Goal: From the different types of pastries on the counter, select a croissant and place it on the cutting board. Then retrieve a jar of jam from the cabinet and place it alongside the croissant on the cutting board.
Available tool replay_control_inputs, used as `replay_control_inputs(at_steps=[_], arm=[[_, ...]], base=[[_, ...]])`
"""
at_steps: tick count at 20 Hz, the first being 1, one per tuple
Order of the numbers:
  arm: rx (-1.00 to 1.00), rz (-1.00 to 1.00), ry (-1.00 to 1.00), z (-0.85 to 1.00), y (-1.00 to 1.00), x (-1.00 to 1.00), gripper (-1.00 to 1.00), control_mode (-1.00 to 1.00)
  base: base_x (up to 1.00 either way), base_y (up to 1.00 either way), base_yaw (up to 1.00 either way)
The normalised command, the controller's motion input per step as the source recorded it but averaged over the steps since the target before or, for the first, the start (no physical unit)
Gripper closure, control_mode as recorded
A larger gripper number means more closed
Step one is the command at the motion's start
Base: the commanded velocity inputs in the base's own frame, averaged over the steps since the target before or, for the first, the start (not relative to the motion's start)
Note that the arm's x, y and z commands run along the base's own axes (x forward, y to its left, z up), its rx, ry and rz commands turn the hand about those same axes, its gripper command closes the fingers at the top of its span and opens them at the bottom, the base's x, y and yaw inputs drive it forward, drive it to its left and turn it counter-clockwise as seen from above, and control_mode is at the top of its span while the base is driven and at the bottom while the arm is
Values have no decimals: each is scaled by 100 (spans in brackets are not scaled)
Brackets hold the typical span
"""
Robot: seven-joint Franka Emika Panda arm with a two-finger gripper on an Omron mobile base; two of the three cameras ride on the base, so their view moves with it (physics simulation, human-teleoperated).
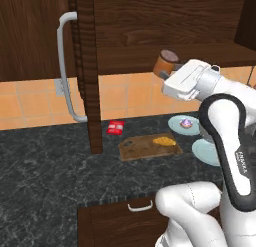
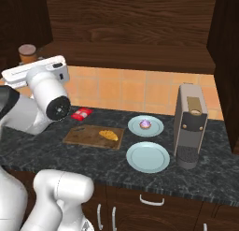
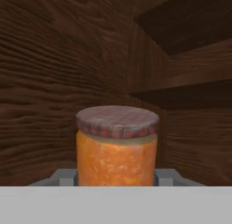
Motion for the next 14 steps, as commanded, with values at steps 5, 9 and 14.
replay_control_inputs(at_steps=[5, 9, 14], arm=[[0, -36, 14, -25, -26, -96, 100, -100], [0, -36, 12, -59, -28, -84, 100, -100], [0, -34, 7, -91, -18, -61, 100, -100]], base=[[0, 0, 0], [0, 0, 0], [0, 0, 0]])
